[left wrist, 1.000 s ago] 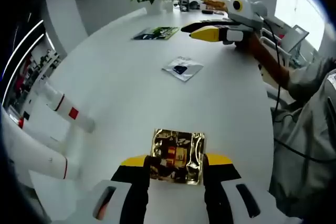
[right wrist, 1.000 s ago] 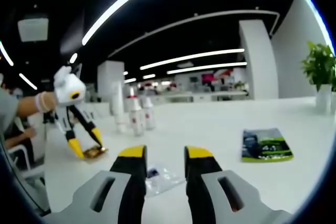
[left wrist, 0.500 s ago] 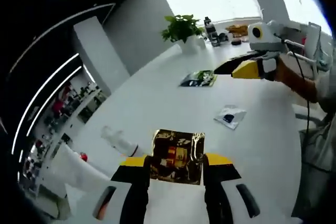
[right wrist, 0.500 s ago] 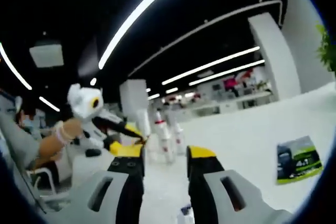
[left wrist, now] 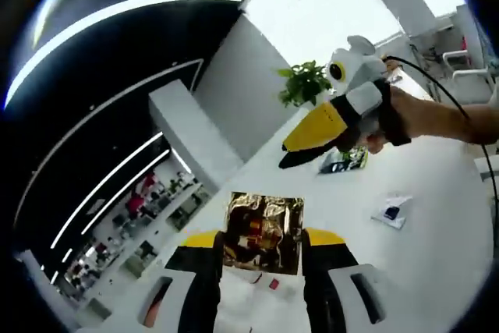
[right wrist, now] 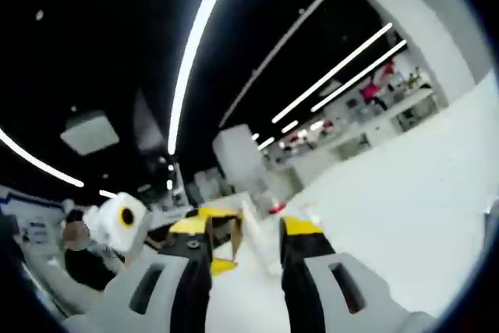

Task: Arrange the skincare products in the storage area until every visible bottle or jar stands upright without overlapping.

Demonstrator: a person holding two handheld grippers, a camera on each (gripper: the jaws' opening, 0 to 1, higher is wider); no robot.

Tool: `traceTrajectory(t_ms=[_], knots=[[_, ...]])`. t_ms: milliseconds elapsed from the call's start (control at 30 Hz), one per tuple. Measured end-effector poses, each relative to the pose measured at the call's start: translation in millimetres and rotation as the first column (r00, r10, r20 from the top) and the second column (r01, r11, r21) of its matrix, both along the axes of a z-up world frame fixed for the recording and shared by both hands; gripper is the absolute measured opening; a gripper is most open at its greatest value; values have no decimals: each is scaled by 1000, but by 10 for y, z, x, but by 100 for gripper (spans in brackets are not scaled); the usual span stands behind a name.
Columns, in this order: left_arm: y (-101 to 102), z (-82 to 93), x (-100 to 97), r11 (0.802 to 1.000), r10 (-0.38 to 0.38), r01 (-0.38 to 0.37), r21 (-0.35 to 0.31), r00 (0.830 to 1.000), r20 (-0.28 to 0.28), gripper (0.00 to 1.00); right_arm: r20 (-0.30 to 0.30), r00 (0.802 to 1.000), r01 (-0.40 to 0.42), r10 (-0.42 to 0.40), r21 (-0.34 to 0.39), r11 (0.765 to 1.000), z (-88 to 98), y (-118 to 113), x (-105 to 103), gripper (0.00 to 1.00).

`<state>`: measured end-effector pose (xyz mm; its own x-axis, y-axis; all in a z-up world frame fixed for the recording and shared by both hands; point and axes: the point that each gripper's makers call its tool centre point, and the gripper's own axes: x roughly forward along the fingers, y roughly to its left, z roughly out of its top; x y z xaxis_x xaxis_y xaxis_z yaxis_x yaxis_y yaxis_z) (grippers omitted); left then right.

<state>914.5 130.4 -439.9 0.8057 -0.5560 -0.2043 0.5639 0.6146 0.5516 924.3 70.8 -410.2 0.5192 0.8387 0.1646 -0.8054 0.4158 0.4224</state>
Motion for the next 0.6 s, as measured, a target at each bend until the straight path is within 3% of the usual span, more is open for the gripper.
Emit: traceTrajectory(t_ms=[100, 200, 233, 300, 367, 400, 433, 500, 533, 600], knots=[[-96, 90, 30, 999, -32, 35, -30, 995, 96, 41, -59, 998, -11, 12, 3, 1000, -166, 109, 162, 33], [-94, 117, 76, 1000, -8, 10, -8, 982, 190, 41, -105, 989, -97, 109, 116, 989, -214, 140, 98, 24], [-84, 88, 93, 1000, 3, -3, 0, 981, 194, 41, -140, 982, -108, 125, 125, 986, -236, 141, 87, 20], [-110, 22, 124, 1000, 6, -6, 0, 980, 197, 41, -109, 988, -103, 112, 89, 991, -303, 103, 89, 14], [-145, -21, 112, 1000, -8, 12, -18, 981, 192, 41, -141, 988, -60, 67, 60, 996, -408, 58, 131, 3], [-166, -34, 100, 999, -13, 21, -40, 981, 193, 37, -159, 986, -39, 43, 32, 999, -479, 31, 156, 1], [-177, -44, 93, 998, -21, 31, -49, 981, 193, 32, -153, 987, -42, 49, 49, 998, -458, 41, 160, 0], [-179, 22, 98, 992, -14, 42, -121, 975, 222, 27, -169, 984, -43, 55, 73, 996, -464, 20, 183, 0], [-185, 54, 82, 976, -30, 75, -202, 975, 219, 29, -185, 979, -58, 81, 124, 991, -443, 20, 168, 0], [-173, 37, 88, 961, -49, 96, -259, 982, 181, 30, -209, 972, -80, 108, 139, 987, -477, 37, 174, 0]])
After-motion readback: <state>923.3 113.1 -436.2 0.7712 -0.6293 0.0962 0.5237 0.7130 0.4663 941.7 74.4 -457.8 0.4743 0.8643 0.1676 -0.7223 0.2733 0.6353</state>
